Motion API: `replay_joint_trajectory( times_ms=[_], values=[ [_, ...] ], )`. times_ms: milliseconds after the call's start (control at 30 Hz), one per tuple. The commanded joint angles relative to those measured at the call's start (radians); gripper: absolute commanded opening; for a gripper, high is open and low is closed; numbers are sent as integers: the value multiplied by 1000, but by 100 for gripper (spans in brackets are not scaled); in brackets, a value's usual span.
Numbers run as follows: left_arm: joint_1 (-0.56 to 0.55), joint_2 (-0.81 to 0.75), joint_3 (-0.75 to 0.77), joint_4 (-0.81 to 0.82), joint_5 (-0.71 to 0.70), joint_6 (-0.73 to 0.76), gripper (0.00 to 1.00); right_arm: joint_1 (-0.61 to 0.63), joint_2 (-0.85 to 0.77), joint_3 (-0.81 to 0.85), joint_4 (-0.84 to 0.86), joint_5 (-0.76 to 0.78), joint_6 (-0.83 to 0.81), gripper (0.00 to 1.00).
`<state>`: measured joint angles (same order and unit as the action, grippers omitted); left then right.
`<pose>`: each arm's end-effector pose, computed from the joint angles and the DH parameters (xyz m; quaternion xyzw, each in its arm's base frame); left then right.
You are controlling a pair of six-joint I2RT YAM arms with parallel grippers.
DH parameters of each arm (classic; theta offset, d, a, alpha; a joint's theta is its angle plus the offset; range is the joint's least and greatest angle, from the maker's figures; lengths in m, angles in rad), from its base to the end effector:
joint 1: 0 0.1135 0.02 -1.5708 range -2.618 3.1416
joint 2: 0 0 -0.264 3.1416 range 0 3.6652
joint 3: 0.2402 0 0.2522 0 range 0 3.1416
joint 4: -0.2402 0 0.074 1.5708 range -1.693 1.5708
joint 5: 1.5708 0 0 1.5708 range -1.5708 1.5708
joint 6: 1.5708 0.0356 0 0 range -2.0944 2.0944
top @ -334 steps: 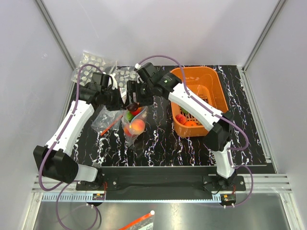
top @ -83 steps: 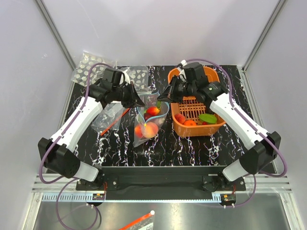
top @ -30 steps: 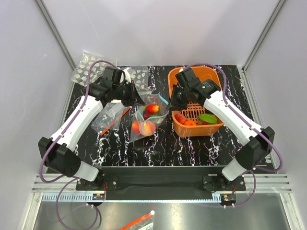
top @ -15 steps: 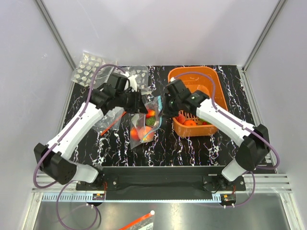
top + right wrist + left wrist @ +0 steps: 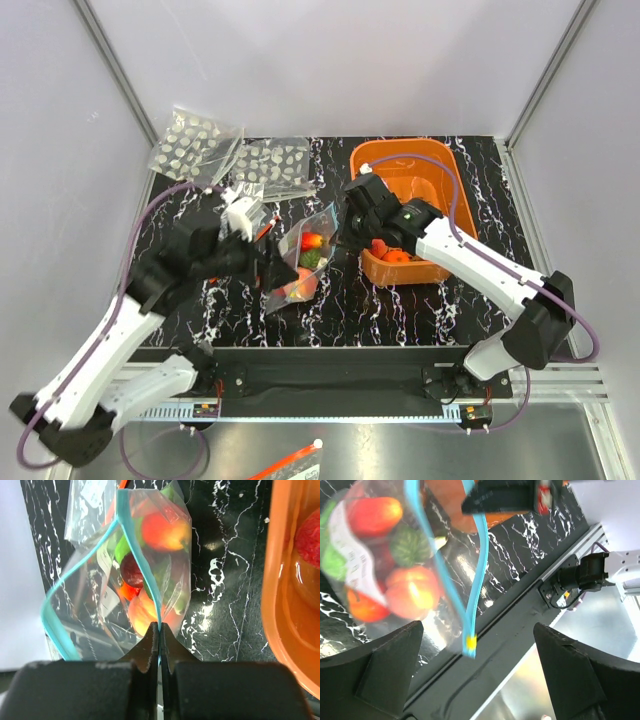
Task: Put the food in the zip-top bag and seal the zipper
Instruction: Zip the zipper food storage bag at the center of the board.
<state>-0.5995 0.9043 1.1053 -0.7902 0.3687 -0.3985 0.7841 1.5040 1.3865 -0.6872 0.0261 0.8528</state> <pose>0.1364 -0.1088 0.3691 0.1730 0.8540 -0.3637 0.3295 0.2334 0.2314 0.3288 0.0367 0.9267 0.2646 0.2642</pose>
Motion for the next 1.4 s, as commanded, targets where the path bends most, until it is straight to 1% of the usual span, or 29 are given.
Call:
replay_joint_trajectory(
  times_ms=[0, 33, 133, 267, 300, 400, 433, 467, 533, 567, 633, 733, 900, 1100, 1200, 1367],
  values=[
    [-5, -135, -114, 119, -45, 32, 99, 7, -34, 8, 14, 69, 55, 0],
    [-3, -184, -131, 132, -42, 36, 99, 9, -36, 3, 26, 74, 61, 0],
    [-5, -241, -200, 167, -39, 75, 99, 7, -13, 25, 32, 101, 103, 0],
    [-5, -352, -318, 247, -66, 89, 98, 7, 44, 91, -32, 149, 172, 0],
    [-6, -373, -365, 288, -73, 93, 97, 7, 53, 100, -46, 158, 189, 0],
    [-6, -464, -442, 354, -122, 101, 96, 9, 70, 123, -61, 166, 245, 0],
    [-5, -485, -461, 374, -117, 122, 95, 7, 71, 124, -60, 167, 261, 0],
    [-6, -522, -488, 405, -78, 150, 93, 7, 71, 128, -60, 169, 291, 0],
    [-5, -551, -501, 414, -63, 170, 93, 7, 67, 129, -52, 167, 305, 0],
    [-6, -567, -504, 416, -57, 179, 93, 7, 67, 131, -57, 170, 337, 0],
    [-6, -565, -502, 413, -37, 214, 93, 9, 64, 141, -60, 175, 353, 0],
    [-8, -507, -492, 404, 1, 242, 92, 9, 70, 161, -86, 178, 400, 0],
    [-35, -461, -513, 442, -16, 231, 92, 9, 93, 213, -141, 184, 456, 0],
    [-89, -490, -596, 548, -102, 161, 90, 9, 107, 247, -141, 199, 479, 0],
    [-121, -475, -631, 603, -158, 124, 86, 9, 114, 256, -141, 198, 482, 0],
    [-146, -487, -697, 686, -325, 93, 80, 9, 107, 244, -120, 199, 483, 0]
  ],
)
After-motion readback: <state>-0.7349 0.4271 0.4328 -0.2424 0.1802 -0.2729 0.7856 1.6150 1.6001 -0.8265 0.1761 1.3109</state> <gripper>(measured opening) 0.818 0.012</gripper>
